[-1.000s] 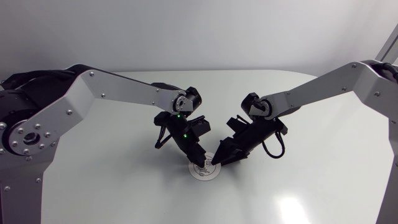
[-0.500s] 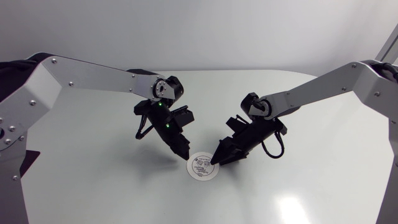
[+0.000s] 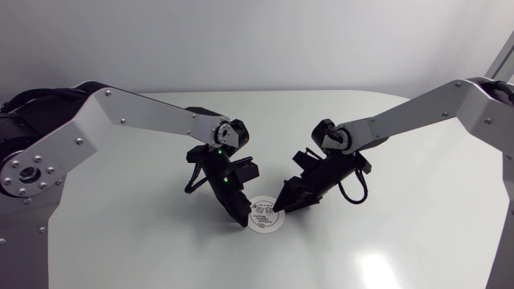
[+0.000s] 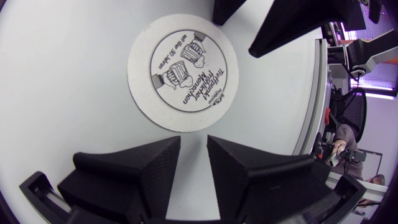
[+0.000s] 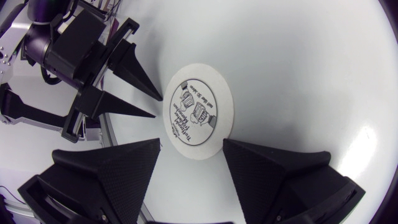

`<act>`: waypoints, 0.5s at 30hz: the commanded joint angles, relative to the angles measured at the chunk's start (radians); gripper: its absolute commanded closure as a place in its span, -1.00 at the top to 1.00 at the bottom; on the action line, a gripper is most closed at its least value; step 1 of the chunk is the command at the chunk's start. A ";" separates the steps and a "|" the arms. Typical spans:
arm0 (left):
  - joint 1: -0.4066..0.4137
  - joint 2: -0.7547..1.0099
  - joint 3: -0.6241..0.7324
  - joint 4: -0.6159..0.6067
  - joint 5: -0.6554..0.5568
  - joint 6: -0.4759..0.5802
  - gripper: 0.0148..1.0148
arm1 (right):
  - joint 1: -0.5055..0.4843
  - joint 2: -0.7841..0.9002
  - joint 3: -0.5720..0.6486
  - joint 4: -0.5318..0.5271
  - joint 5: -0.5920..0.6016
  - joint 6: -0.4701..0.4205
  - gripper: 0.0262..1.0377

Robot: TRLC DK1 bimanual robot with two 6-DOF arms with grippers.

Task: Turn the coaster over.

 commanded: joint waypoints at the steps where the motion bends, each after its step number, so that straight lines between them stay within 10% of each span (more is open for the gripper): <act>1: -0.013 0.051 -0.011 -0.011 0.001 0.022 -0.36 | -0.019 0.021 0.005 0.002 0.016 0.014 0.42; 15: -0.044 0.057 0.054 -0.017 0.015 0.004 -0.36 | -0.020 0.051 0.030 0.025 0.078 0.028 0.42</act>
